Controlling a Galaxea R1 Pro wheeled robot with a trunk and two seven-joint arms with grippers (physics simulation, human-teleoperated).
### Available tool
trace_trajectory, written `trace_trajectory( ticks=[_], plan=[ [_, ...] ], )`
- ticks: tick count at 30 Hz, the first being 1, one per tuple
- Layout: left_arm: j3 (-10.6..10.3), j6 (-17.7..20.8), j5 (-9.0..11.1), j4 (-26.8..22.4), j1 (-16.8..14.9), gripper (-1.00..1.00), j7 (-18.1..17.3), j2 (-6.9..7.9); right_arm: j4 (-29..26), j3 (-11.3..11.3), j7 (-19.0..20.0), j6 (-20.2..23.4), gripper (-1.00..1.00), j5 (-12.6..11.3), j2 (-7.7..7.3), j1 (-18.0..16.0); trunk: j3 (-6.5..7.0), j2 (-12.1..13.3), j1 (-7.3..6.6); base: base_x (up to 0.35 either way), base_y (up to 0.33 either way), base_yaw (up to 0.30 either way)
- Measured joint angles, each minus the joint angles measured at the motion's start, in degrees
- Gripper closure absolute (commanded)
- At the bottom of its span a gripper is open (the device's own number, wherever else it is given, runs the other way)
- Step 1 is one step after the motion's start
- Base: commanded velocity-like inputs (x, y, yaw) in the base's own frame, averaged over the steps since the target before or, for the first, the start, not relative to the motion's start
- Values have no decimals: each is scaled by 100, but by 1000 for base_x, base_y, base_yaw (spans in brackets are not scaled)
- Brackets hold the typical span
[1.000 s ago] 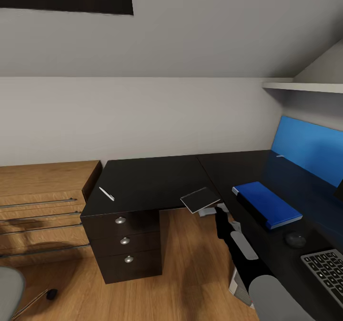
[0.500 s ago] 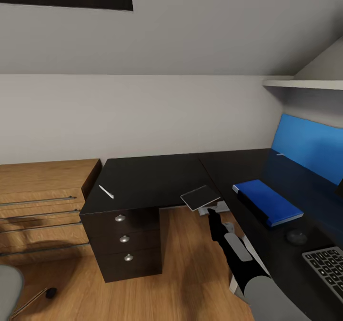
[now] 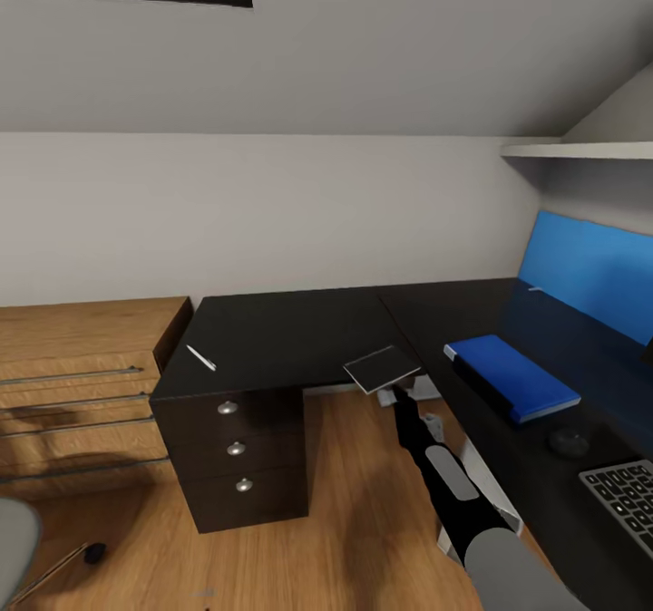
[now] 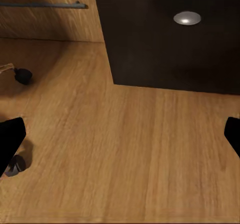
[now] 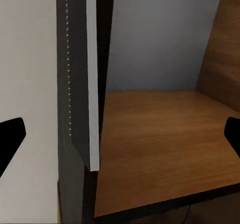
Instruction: In the bedroom, organize the workspace by keeping the computer under the desk, ensuring the monitor is on the desk, placing the keyboard on the desk next to the monitor, placing the mouse on the desk next to the keyboard, moving the folder from the swivel chair onto the desk next to the mouse, stacking the notebook on top of the folder with the pen on top of the notebook, and positioning the swivel chair next to the desk.
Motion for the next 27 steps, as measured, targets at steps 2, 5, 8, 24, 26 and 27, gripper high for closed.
trace_trajectory(
  ticks=[2, 5, 8, 24, 26, 27],
  plan=[
    [-3, 1204, 74, -843, 0, -100, 15, -89, 0, 13, 14, -1, -100, 0, -1, -1, -36, -80, 44, 0, 0, 0],
    [10, 2714, 259, -2110, 21, -100, 10, -225, 0, 22, 22, -1, -100, 3, -1, 1, -90, -201, 110, 0, 0, 0],
    [-91, 4685, 623, -4221, 478, -100, -74, -346, 0, 26, 27, -2, -100, 13, -8, 1, -144, -321, 175, 0, 0, 0],
    [-478, 5643, 833, -5439, 1327, -100, -1510, -291, 1, 244, 29, 13, -100, 0, 1, 2, -218, -483, 264, 0, 0, 0],
    [-489, 5609, 826, -5121, 1363, -100, -1601, -274, -2, 622, 45, 11, -100, -14, 5, 3, -218, -483, 264, 0, 0, 0],
    [-490, 5591, 823, -5079, 1366, -100, -1608, -271, -4, 666, 47, 10, -100, -15, 5, 3, -218, -483, 264, 0, 0, 0]
  ],
)
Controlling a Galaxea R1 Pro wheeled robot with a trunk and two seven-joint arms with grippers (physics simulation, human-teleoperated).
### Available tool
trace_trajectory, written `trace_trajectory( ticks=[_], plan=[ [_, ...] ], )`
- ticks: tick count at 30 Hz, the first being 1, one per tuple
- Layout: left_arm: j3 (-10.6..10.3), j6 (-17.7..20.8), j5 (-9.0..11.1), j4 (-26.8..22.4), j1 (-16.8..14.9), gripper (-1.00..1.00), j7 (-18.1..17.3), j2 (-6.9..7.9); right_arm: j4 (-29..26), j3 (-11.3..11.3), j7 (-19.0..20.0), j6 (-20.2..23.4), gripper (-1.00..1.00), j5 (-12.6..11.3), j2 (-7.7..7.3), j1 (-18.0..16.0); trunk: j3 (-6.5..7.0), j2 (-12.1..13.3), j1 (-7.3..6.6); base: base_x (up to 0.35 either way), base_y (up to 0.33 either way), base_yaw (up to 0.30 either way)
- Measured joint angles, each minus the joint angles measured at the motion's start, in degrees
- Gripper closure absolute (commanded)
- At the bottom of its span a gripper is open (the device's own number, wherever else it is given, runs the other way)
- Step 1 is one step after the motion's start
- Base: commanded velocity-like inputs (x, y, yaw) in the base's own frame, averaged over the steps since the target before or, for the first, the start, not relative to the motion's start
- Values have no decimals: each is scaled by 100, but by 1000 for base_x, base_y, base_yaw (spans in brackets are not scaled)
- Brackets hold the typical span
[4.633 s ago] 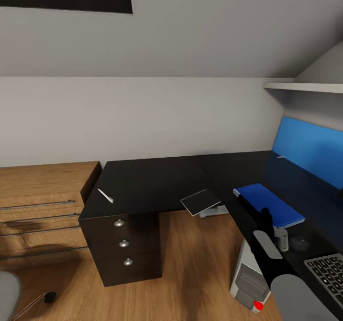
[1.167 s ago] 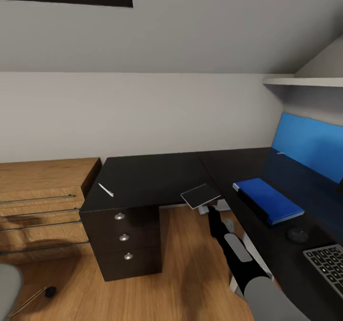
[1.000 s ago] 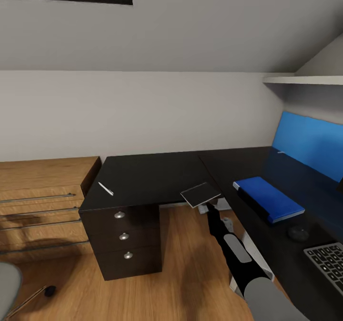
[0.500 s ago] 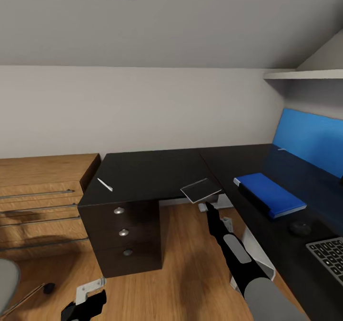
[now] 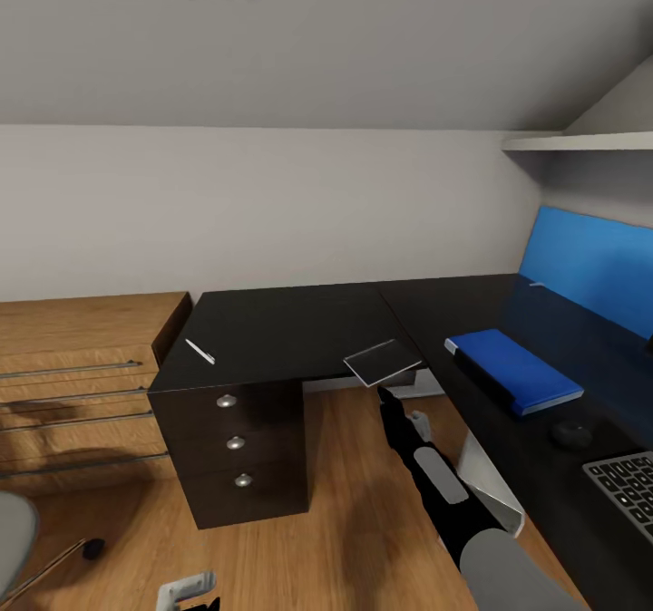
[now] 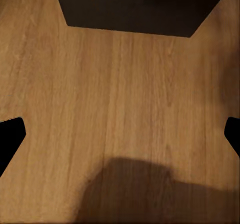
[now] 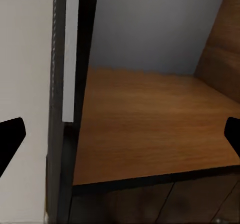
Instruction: In the bedroom, organize the workspace by keeping the computer under the desk, ensuring the monitor is on the desk, placing the keyboard on the desk next to the monitor, placing the mouse on the desk next to the keyboard, moving the folder from the swivel chair onto the desk next to the mouse, stacking the notebook on top of the folder with the pen on top of the notebook, and positioning the swivel chair next to the desk.
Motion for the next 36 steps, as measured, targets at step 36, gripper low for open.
trace_trajectory(
  ticks=[36],
  plan=[
    [-5, -795, -1, 328, 10, -100, 4, 46, 0, 186, 245, 21, -100, -37, 1, -2, 0, 0, 0, 68, 20, 0]
  ],
)
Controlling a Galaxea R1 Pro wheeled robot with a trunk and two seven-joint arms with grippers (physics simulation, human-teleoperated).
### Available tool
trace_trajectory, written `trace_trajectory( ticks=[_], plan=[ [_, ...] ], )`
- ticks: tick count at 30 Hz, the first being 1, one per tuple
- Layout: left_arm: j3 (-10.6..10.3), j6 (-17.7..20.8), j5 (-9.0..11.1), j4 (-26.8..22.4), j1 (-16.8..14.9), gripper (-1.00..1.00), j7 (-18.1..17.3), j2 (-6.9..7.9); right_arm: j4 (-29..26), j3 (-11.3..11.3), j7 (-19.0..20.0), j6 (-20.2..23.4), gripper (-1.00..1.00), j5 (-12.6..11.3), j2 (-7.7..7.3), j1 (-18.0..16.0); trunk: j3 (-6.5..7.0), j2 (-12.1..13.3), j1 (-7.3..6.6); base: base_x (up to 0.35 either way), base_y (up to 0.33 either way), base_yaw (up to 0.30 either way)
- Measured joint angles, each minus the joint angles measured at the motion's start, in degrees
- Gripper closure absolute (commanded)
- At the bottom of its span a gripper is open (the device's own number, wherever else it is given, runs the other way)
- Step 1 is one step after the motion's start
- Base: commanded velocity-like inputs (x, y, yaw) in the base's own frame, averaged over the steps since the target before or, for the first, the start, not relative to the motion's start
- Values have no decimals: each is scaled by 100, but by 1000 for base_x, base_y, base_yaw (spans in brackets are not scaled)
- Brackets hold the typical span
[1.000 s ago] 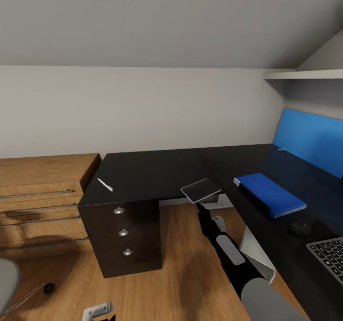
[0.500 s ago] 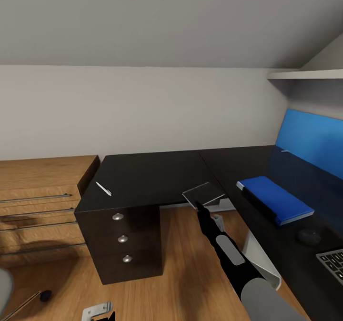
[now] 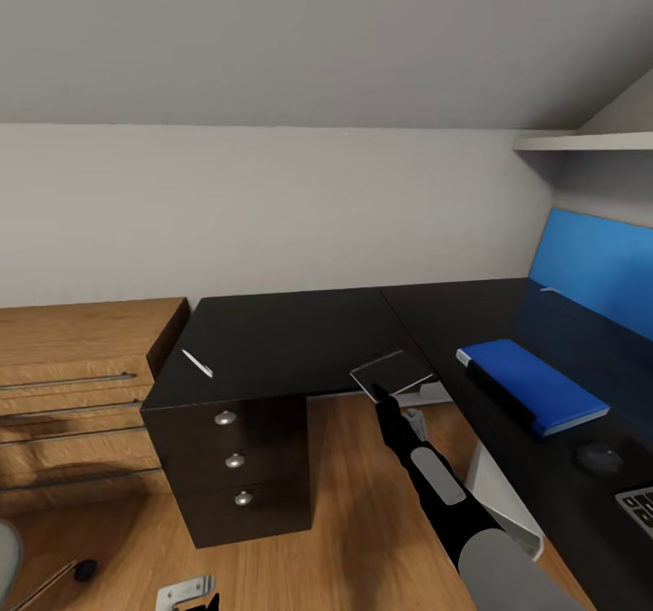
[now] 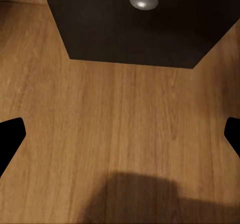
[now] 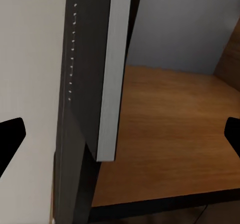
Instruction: In the bedroom, organize the workspace by keeping the computer under the desk, ensuring the monitor is on the desk, placing the keyboard on the desk next to the monitor, placing the mouse on the desk next to the keyboard, moving the folder from the swivel chair onto the desk next to the mouse, stacking the notebook on top of the folder with the pen on top of the notebook, and positioning the swivel chair next to the desk.
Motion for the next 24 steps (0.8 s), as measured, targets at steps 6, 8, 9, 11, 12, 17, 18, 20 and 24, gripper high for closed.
trace_trajectory(
  ticks=[6, 8, 9, 11, 12, 17, 18, 20, 24],
  plan=[
    [0, -1, 0, 3, 0, -100, 0, 0, 0, 0, -9, 0, -100, -1, 0, 2, 0, 0, -2, 128, 2, 0],
    [0, 2, 0, 10, 0, -100, 0, 0, 0, 0, -9, 0, -100, -3, 0, 3, 0, 0, -2, 125, 1, 0],
    [0, 6, 0, 23, 0, -100, 0, 0, 0, -2, -10, 0, -100, -2, 0, 2, 0, 0, -1, 68, 0, 0],
    [0, 9, 0, 26, 0, -100, -1, 0, 0, -1, -10, 0, -100, -1, 0, 1, 0, 0, 0, 44, 0, 0],
    [0, 12, 0, 29, 0, -100, -2, 0, 0, -1, -11, 0, -100, -1, 0, 3, 0, 0, 0, 28, 0, 0],
    [0, 11, 0, 34, 0, -100, -3, 0, 0, -6, -11, -4, -100, -1, 0, 5, 0, 0, 0, 13, 0, 0],
    [0, 12, 0, 35, 0, -100, -2, 0, 0, -6, -11, -5, -100, -1, 0, 6, 0, 0, 0, 6, 0, 0],
    [0, 14, 0, 46, 0, -100, -1, 0, 0, -8, -11, -7, -100, -1, 0, 4, 0, 0, 0, 3, 0, 0],
    [-5, 15, 0, 84, 0, -100, 0, 0, 0, -8, -16, -8, 100, 5, -3, 2, 0, 0, 0, 1, 0, 0]
  ],
)
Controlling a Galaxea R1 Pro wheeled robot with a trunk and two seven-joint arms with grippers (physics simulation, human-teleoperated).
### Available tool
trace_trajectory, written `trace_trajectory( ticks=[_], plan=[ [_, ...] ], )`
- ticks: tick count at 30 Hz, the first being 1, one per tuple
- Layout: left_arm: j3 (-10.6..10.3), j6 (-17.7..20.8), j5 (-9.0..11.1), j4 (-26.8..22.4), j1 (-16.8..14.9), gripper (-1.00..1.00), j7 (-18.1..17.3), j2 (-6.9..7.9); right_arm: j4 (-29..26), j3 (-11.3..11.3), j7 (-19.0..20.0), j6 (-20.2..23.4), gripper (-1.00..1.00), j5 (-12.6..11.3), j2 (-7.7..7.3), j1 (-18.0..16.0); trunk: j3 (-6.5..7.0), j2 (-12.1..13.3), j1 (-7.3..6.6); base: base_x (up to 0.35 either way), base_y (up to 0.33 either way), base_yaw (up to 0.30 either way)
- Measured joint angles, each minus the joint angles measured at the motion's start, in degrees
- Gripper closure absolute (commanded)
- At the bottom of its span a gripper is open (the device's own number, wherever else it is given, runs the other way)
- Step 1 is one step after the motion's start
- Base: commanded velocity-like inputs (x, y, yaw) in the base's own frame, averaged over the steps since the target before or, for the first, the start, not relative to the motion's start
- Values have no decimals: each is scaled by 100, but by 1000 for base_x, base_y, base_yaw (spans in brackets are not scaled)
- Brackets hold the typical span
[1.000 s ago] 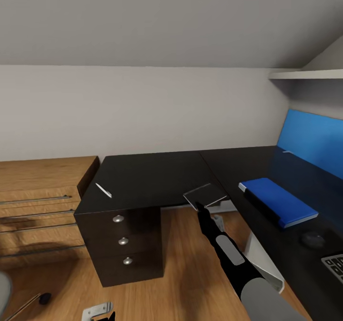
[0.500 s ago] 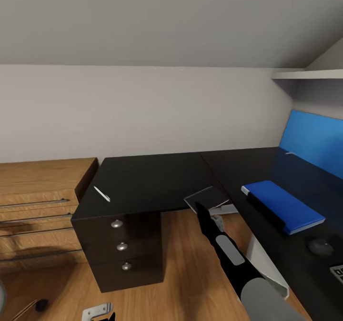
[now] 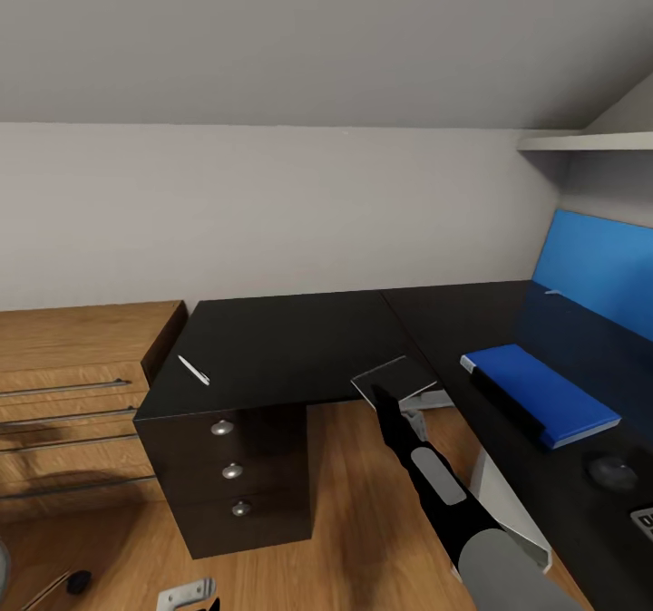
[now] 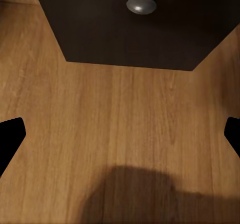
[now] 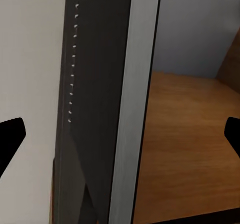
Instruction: In the bedroom, organize the workspace by keeping the computer under the desk, ensuring the monitor is on the desk, placing the keyboard on the desk next to the monitor, placing the mouse on the desk next to the keyboard, moving the folder from the swivel chair onto the desk next to the mouse, stacking the notebook on top of the folder with the pen on top of the notebook, and positioning the swivel chair next to the desk.
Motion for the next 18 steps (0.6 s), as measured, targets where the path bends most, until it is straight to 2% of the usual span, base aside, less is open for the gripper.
trace_trajectory(
  ticks=[13, 18],
  plan=[
    [-4, -6, 0, 23, 0, -100, 3, 0, -12, -3, 23, -28, 100, 13, -4, 2, 0, 0, 0, 0, 0, 0],
    [-4, -8, 0, 29, 0, -100, 8, 0, -13, -5, 42, -37, 100, 22, -4, 3, 90, 199, -109, 0, 0, 0]
  ],
)
